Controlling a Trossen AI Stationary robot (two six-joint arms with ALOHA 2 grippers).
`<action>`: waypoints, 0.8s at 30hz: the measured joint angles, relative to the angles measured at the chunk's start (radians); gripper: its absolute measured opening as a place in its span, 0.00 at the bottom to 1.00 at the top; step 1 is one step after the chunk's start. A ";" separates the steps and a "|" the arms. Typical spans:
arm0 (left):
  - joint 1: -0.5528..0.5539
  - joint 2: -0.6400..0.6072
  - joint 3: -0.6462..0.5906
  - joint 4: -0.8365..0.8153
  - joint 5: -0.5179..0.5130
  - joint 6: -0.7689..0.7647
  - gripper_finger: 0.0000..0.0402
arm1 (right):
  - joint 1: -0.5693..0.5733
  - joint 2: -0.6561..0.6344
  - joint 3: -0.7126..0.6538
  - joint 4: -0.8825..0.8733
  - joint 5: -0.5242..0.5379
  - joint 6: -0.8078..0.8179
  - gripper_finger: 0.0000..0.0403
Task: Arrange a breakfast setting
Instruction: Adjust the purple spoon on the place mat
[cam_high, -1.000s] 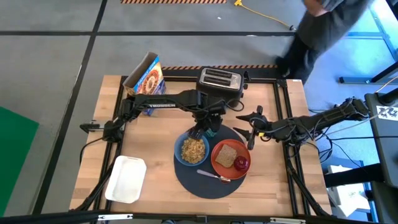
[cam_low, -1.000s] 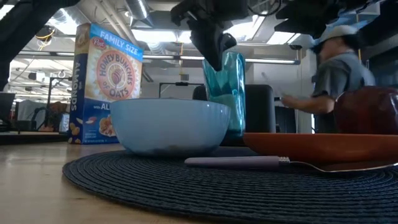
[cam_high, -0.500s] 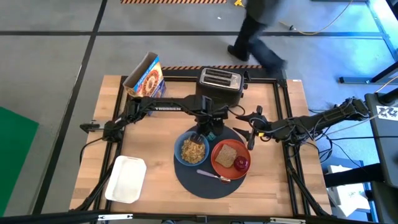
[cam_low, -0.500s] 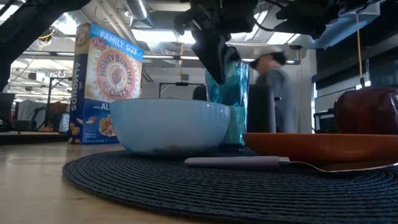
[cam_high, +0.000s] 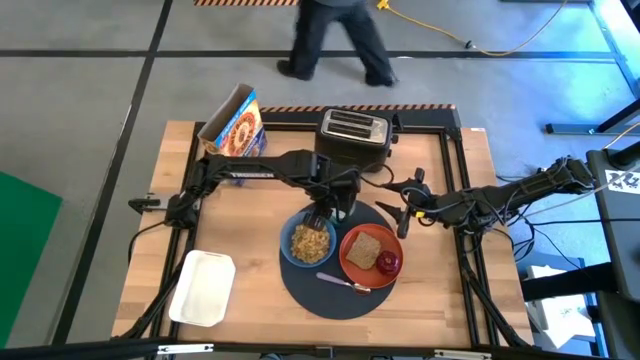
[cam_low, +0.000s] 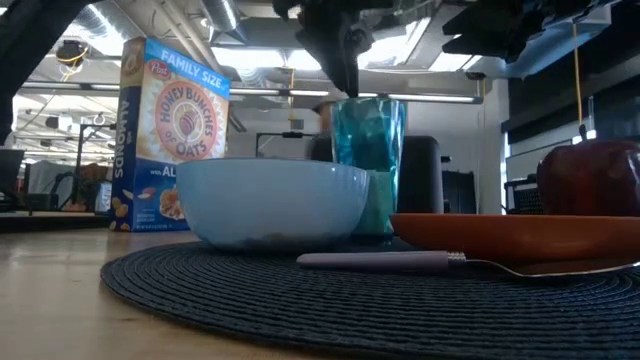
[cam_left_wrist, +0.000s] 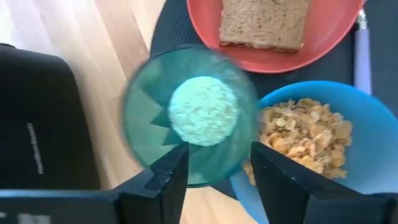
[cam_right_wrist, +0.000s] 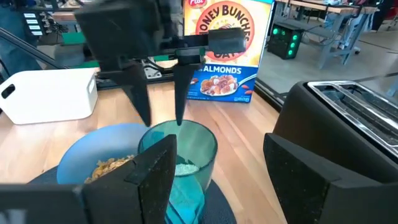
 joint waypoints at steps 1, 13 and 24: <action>-0.007 -0.011 -0.001 -0.008 -0.001 -0.014 0.43 | 0.000 0.000 0.000 0.001 -0.001 0.000 0.57; -0.243 -0.075 -0.032 0.066 -0.054 -0.410 0.45 | 0.001 -0.045 0.000 -0.020 -0.005 0.014 0.57; -0.405 -0.073 -0.464 0.800 -0.127 -0.551 0.45 | 0.001 -0.079 0.000 -0.065 -0.017 0.070 0.57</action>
